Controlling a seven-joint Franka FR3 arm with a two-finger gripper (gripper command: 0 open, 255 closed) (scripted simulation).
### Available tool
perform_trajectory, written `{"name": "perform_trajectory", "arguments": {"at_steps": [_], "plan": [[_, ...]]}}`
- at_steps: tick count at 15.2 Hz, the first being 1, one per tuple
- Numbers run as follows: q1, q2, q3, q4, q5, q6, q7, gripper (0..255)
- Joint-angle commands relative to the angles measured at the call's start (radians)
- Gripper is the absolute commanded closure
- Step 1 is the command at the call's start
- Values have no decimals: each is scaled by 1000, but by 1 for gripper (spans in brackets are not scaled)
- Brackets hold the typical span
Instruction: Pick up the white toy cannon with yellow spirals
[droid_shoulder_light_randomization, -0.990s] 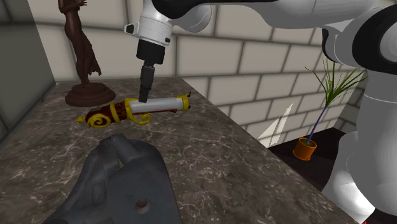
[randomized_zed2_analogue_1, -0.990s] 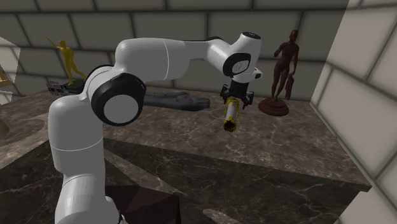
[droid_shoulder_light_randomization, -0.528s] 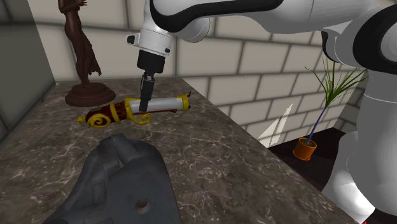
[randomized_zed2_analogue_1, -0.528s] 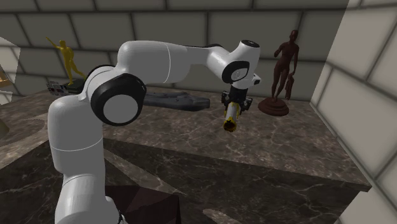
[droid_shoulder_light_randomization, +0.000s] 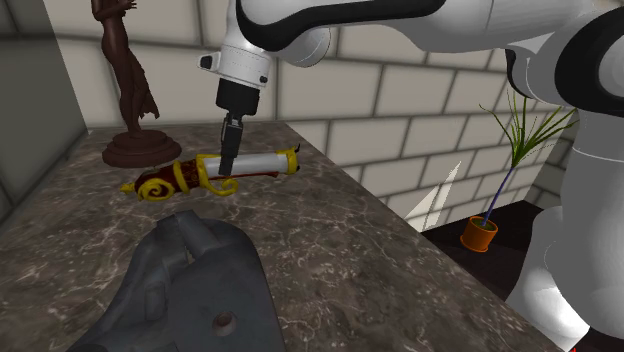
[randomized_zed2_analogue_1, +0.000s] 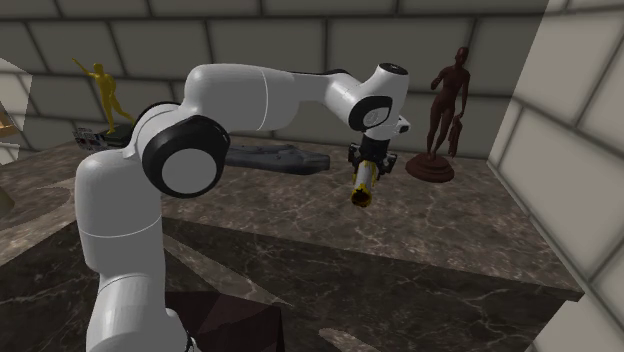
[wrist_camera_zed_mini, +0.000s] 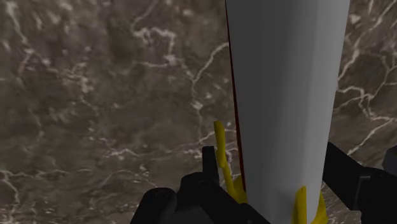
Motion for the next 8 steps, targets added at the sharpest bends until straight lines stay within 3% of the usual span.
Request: {"name": "perform_trajectory", "arguments": {"at_steps": [1, 8], "plan": [[1, 2, 1, -3, 0, 4, 0, 255], [2, 10, 1, 101, -7, -90, 21, 255]]}}
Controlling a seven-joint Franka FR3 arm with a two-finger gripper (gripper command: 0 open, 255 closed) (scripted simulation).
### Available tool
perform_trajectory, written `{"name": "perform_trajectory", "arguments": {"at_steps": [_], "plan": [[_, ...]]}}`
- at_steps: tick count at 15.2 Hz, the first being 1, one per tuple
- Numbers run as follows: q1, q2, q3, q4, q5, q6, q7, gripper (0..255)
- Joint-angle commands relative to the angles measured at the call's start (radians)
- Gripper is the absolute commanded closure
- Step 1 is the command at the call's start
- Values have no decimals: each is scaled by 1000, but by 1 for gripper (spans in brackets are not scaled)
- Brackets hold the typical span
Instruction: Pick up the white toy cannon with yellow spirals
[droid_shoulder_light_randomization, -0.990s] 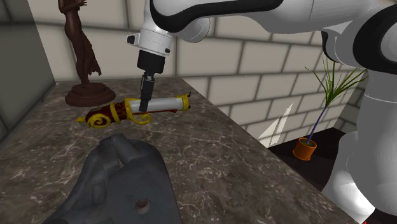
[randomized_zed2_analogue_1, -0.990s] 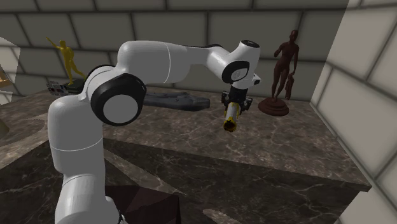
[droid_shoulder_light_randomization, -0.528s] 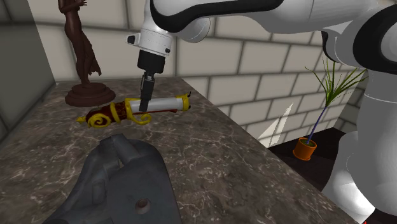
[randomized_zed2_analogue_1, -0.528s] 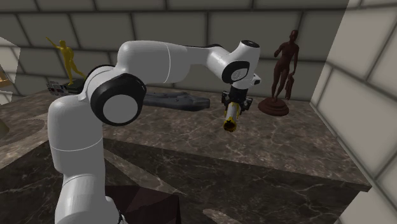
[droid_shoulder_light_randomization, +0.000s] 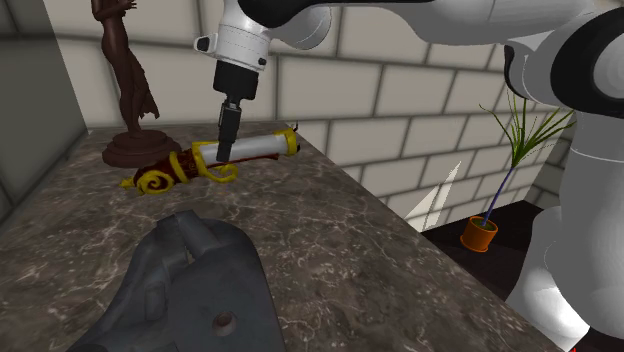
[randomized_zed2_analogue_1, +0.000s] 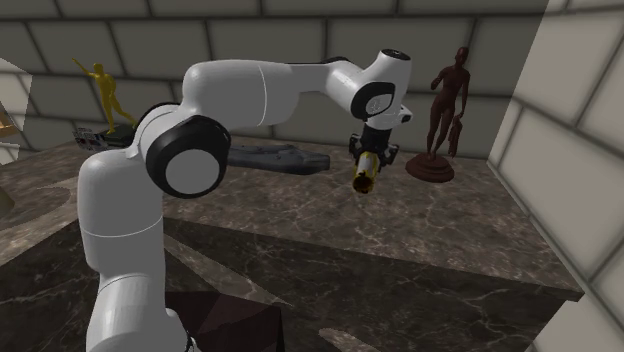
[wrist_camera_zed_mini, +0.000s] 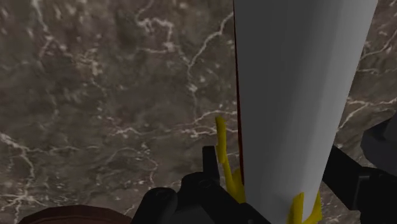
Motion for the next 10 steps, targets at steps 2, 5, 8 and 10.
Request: {"name": "perform_trajectory", "arguments": {"at_steps": [2, 5, 8, 10], "plan": [[0, 2, 0, 44, -2, -40, 9, 255], [1, 11, 0, 97, -5, -83, 19, 255], [2, 24, 1, 156, -9, -128, 29, 255], [2, 25, 1, 159, -9, -130, 29, 255]]}}
